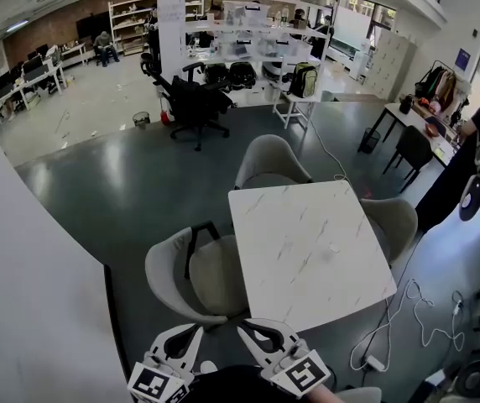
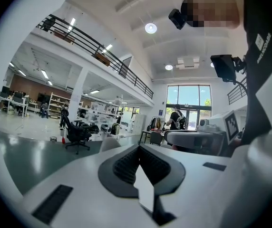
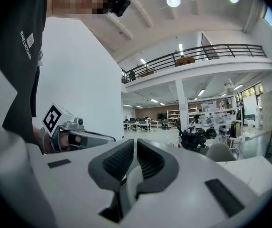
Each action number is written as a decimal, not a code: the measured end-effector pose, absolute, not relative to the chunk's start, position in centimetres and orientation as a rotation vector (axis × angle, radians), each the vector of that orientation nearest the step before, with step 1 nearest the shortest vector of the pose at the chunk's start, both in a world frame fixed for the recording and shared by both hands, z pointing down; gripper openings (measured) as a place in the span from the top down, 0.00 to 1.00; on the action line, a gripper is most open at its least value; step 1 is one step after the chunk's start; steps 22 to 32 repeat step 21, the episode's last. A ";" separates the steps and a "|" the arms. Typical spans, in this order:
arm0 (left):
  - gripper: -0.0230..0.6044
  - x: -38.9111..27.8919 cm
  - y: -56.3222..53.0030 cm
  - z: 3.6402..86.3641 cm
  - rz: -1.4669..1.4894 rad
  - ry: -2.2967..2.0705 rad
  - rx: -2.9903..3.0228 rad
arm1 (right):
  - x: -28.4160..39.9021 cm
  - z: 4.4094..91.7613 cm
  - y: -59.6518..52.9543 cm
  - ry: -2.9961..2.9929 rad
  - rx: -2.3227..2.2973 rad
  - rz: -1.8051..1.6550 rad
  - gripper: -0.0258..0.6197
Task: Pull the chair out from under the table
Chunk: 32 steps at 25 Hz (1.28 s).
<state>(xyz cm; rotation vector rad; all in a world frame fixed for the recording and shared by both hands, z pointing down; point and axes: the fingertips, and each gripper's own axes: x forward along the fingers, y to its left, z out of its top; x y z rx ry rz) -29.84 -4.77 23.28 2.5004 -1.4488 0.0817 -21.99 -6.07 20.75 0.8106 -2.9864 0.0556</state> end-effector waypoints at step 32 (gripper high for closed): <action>0.96 -28.7 -4.9 24.6 0.153 -1.470 2.481 | -20.9 22.5 -6.5 -2.956 0.790 0.028 0.91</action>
